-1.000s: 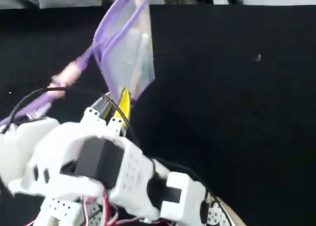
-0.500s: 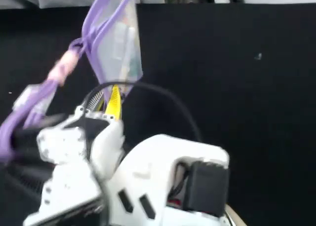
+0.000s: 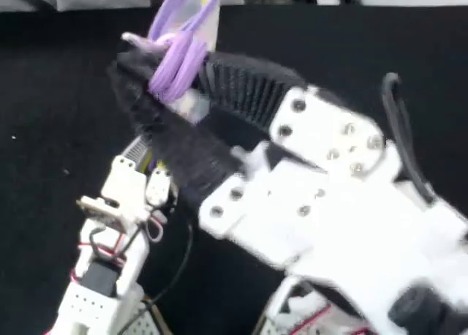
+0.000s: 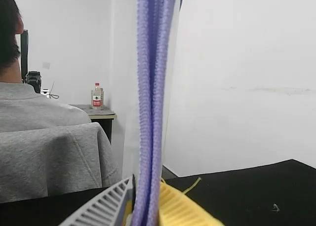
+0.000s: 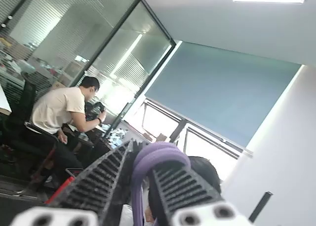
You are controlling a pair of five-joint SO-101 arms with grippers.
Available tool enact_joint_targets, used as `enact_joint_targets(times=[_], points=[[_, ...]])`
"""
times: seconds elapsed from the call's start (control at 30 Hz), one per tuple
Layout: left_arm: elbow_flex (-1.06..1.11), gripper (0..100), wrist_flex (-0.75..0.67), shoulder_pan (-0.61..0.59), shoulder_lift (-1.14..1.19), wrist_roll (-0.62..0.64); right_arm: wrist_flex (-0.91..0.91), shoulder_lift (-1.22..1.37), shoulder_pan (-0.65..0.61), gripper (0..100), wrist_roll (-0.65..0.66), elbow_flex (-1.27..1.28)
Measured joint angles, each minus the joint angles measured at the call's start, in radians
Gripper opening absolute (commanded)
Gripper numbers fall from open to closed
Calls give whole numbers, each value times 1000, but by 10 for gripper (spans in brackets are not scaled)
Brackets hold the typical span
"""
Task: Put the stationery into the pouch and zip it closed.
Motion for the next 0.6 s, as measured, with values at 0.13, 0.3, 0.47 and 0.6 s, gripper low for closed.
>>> enact_joint_targets(times=[0.13, 0.3, 0.47, 0.6], points=[[0, 27, 0, 0, 0, 0, -31, -2, 78, 11, 6, 0], [0, 27, 0, 0, 0, 0, -91, -2, 203, 11, 64, 12], [0, 27, 2, 0, 2, 0, -172, -6, 354, 11, 103, 143], [0, 27, 2, 0, 2, 0, -302, -5, 493, 11, 104, 310]])
